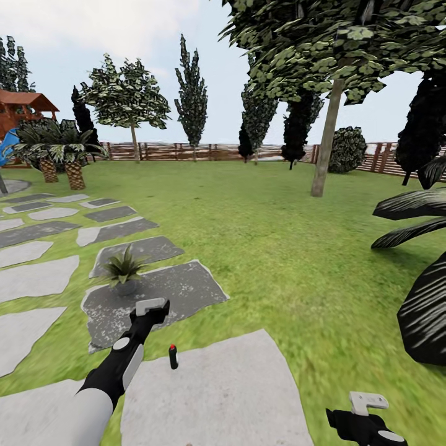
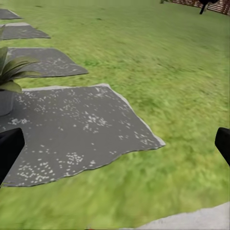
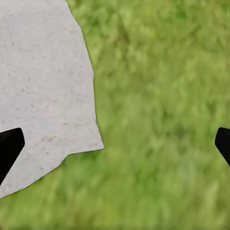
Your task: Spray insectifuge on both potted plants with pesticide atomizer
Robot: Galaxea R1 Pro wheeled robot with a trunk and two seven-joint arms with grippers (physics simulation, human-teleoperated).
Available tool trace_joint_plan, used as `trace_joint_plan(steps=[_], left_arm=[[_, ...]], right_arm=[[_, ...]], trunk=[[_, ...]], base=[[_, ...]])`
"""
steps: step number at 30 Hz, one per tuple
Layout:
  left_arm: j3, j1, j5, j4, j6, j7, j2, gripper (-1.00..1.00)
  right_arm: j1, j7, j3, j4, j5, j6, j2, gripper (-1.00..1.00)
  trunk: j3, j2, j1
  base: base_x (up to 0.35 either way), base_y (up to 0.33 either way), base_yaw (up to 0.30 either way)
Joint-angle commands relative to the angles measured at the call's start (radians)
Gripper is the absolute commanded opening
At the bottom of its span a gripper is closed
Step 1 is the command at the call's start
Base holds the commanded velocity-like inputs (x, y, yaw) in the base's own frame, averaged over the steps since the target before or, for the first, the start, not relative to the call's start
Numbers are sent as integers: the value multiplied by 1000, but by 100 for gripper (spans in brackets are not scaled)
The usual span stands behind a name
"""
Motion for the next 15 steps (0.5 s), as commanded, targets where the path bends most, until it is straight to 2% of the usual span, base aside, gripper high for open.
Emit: trace_joint_plan(steps=[1, 15], left_arm=[[7, -1, 3, 1, -12, -9, -2, 100], [5, -1, 2, 2, -30, -7, -2, 100]], right_arm=[[0, 0, 0, -1, 1, 5, 0, 100], [0, 1, 1, 0, -1, 6, 0, 100]], trunk=[[-1, 0, 0], [-1, 0, 0]], base=[[0, -6, 0], [0, -1, -7]])
